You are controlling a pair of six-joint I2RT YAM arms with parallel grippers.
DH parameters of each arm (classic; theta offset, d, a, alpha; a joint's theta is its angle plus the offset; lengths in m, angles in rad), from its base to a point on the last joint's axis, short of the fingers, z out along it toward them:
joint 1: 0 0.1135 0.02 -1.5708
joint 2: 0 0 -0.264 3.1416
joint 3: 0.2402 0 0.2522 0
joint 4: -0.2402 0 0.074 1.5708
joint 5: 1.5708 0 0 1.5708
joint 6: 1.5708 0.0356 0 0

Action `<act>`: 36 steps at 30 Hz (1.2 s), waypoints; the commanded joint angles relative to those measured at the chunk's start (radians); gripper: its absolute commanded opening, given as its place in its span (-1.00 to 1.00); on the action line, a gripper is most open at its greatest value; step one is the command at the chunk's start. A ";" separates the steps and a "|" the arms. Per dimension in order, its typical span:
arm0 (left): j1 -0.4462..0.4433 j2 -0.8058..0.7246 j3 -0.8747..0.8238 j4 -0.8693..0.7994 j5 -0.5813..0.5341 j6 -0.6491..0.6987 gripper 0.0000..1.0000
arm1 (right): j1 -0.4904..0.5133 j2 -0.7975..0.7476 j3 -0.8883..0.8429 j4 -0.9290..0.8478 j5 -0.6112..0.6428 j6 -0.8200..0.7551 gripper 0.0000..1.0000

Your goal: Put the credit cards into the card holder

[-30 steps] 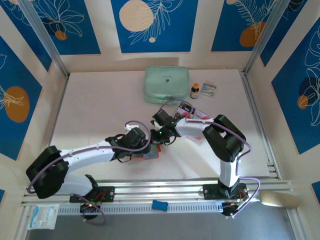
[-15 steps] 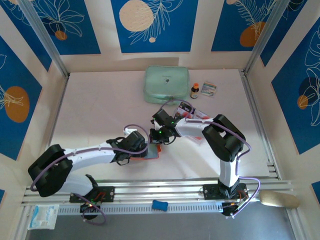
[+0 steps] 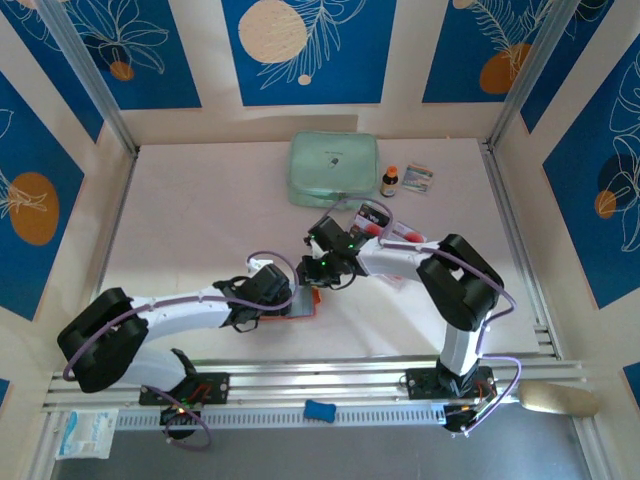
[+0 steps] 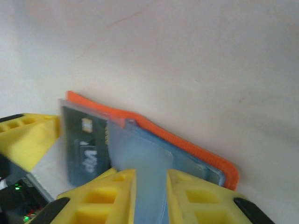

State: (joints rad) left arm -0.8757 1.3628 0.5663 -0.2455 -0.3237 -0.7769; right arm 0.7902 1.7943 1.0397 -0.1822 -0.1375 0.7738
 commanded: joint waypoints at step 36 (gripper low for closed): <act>0.001 -0.264 -0.010 -0.121 -0.083 -0.001 0.93 | 0.039 -0.026 0.008 0.090 -0.115 0.119 -0.24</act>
State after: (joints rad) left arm -0.8757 1.1603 0.5430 -0.3035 -0.3592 -0.7773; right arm 0.8078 1.8156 1.0153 -0.0753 -0.2180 0.8764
